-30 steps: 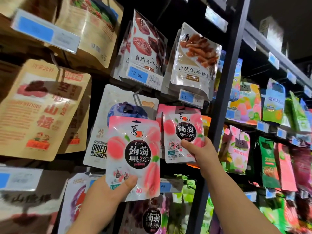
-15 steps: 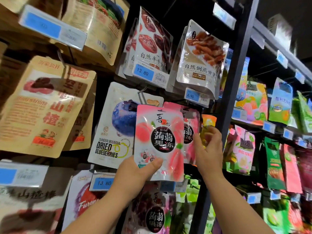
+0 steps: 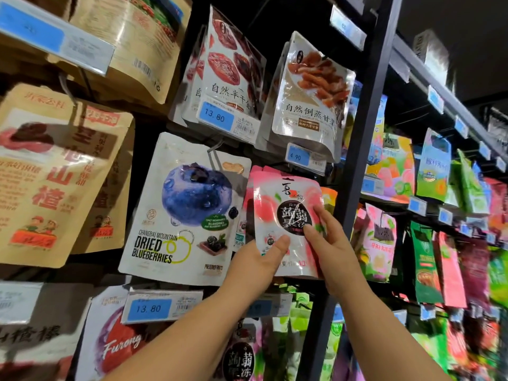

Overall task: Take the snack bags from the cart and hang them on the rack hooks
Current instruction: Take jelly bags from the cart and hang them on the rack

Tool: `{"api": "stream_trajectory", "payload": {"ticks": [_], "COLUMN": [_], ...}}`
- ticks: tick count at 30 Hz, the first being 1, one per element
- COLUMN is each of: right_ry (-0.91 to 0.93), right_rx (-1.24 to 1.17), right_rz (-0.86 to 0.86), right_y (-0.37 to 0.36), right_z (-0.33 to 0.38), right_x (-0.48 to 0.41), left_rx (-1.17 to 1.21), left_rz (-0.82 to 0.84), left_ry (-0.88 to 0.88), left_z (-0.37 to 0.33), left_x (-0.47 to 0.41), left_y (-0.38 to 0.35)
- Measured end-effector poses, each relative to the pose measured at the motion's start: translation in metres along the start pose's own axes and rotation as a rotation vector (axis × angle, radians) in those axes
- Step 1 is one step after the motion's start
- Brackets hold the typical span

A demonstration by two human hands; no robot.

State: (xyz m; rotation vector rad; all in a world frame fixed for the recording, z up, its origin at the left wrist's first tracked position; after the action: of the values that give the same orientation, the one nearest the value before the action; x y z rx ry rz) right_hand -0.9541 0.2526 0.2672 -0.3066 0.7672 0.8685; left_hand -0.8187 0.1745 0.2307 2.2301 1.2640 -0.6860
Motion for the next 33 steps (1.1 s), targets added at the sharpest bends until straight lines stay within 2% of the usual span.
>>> {"api": "stream_trajectory", "payload": {"ticks": [6,15,19,22,25,28,33], "right_ry": [0.021,-0.052,-0.076,-0.085,-0.106,-0.156,-0.186], "right_rx": [-0.008,0.019,0.009,0.071,0.149,0.169,0.259], "right_rz": [-0.048,-0.071,-0.069,-0.049,-0.022,-0.016,0.015], "right_y": [0.009,0.005,0.003,0.001,-0.005,-0.009,-0.018], "right_z": [-0.006,-0.018,-0.023,-0.029,-0.036,-0.043,-0.049], "right_x": [-0.011,-0.028,-0.033,-0.038,-0.045,-0.051,-0.059], "left_rx": [-0.076,-0.15,-0.348,-0.352,-0.367,-0.405,-0.436], "left_rz": [0.005,-0.051,-0.122,-0.156,-0.101,-0.034,-0.016], "left_ry": [-0.04,-0.021,-0.01,-0.039,-0.096,-0.038,0.063], "left_z": [-0.002,0.004,0.0,-0.001,0.002,0.01,0.028], "left_x": [-0.018,-0.03,-0.029,-0.027,-0.032,-0.043,-0.059], "left_y": [-0.008,-0.007,-0.001,0.0,-0.004,-0.007,-0.008]}}
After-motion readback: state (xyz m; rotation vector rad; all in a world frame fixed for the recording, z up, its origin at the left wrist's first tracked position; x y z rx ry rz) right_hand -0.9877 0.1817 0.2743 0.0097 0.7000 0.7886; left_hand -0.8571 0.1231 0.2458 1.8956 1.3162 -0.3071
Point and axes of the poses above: each hand's wrist, its own x-axis away from the middle knuckle, its own y-axis out of the back of the hand, z = x × y, the point moved 4 cm from there along -x, towards the middle knuckle, and after that the axes turned 4 degrees about -x, right-handed, at the moved point
